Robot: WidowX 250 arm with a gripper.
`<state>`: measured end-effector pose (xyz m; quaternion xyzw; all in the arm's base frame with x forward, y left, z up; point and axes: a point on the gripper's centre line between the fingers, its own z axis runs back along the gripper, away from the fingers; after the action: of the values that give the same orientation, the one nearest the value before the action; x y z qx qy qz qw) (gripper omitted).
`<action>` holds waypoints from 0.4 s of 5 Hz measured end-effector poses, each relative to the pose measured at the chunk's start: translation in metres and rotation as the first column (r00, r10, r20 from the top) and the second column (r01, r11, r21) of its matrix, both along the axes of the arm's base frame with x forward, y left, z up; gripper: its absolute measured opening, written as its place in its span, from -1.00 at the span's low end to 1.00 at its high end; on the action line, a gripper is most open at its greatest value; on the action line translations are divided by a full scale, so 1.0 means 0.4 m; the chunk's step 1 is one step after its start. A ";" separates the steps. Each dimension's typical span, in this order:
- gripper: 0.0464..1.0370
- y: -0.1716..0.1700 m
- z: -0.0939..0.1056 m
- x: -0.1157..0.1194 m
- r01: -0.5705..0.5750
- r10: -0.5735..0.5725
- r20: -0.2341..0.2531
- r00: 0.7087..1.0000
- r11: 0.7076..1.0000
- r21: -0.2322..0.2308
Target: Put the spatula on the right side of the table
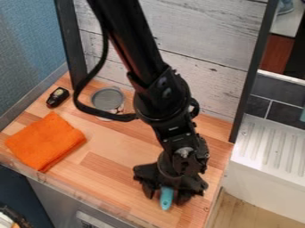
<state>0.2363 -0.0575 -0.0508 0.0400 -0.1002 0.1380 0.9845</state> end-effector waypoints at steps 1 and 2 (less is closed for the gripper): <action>0.96 0.002 0.055 0.009 -0.007 0.009 0.054 0.998 0.999 -0.034; 0.94 0.006 0.141 0.024 -0.011 0.023 0.142 0.990 0.996 -0.085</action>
<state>0.2457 -0.0550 0.0057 -0.0108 -0.1644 0.1531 0.9744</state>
